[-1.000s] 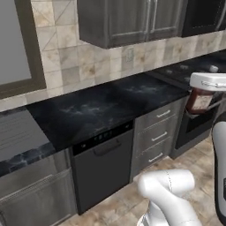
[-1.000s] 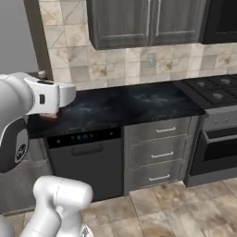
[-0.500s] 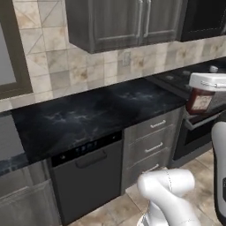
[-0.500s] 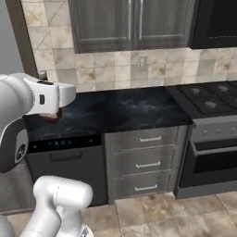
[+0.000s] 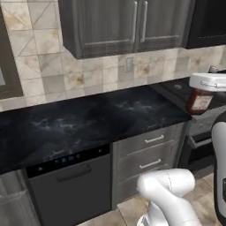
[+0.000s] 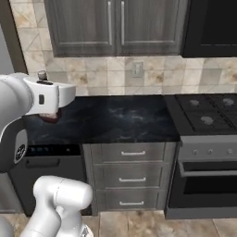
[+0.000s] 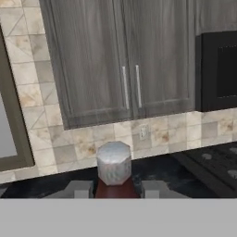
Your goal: Collect the turmeric, ketchup, and shaker from the cabinet and place them next to the stove.
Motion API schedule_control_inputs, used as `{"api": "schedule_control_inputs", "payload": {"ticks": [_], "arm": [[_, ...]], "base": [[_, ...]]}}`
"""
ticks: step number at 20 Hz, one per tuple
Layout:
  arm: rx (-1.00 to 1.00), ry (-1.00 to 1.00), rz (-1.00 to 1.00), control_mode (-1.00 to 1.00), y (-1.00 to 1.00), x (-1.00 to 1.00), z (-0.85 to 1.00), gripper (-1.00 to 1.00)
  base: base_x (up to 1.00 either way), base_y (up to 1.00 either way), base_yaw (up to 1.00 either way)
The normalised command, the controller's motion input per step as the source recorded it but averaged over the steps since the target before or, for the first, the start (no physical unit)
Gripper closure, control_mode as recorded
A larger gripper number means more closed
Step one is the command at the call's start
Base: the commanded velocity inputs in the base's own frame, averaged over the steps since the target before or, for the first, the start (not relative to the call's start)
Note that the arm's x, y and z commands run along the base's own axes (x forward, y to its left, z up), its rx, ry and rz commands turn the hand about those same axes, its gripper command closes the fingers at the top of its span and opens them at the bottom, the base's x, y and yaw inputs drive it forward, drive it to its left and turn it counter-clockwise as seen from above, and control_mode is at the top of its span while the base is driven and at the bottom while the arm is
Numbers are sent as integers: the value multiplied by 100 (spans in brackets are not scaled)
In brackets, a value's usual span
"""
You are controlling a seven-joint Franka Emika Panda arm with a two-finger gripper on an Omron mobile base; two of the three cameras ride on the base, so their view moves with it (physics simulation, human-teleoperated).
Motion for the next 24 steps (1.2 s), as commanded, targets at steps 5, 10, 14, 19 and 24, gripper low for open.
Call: {"api": "schedule_control_inputs", "payload": {"ticks": [5,10,14,19,24], "arm": [[0,0,0,100,0,0,0,100],[0,0,0,100,0,0,0,100],[0,0,0,100,0,0,0,100],[0,0,0,100,0,0,0,100],[0,0,0,100,0,0,0,100]], "base": [[37,-63,28],[30,-62,28],[31,-62,28],[30,-65,28],[29,-65,27]]}}
